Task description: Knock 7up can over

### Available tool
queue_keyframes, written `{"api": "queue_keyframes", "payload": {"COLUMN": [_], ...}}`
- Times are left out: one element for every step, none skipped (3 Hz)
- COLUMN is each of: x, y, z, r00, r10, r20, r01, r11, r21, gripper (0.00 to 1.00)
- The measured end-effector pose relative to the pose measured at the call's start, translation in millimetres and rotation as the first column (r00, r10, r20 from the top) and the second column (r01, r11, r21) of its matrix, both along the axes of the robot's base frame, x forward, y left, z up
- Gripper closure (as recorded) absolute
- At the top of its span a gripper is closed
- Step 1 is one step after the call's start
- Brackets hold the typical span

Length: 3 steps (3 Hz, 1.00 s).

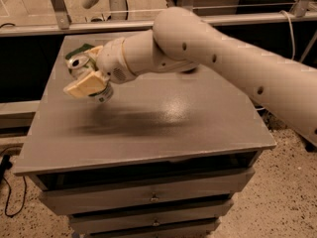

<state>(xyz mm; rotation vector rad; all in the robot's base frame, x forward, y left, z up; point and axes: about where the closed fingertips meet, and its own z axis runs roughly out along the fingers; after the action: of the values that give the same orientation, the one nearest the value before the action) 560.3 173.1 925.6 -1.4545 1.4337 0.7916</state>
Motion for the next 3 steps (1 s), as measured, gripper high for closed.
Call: {"api": "queue_keyframes", "payload": {"x": [4.1, 2.9, 0.7], "y": [-44.4, -89.9, -126.8], "z": [21.0, 17.4, 3.6], "r00": [0.9965, 0.9923, 0.9888], "r10": [-0.022, -0.03, -0.036], "r20": [0.081, 0.12, 0.145], "r01": [0.034, 0.069, 0.103], "r11": [0.989, 0.941, 0.864], "r21": [-0.146, -0.331, -0.493], "gripper": [1.0, 1.0, 1.0]}}
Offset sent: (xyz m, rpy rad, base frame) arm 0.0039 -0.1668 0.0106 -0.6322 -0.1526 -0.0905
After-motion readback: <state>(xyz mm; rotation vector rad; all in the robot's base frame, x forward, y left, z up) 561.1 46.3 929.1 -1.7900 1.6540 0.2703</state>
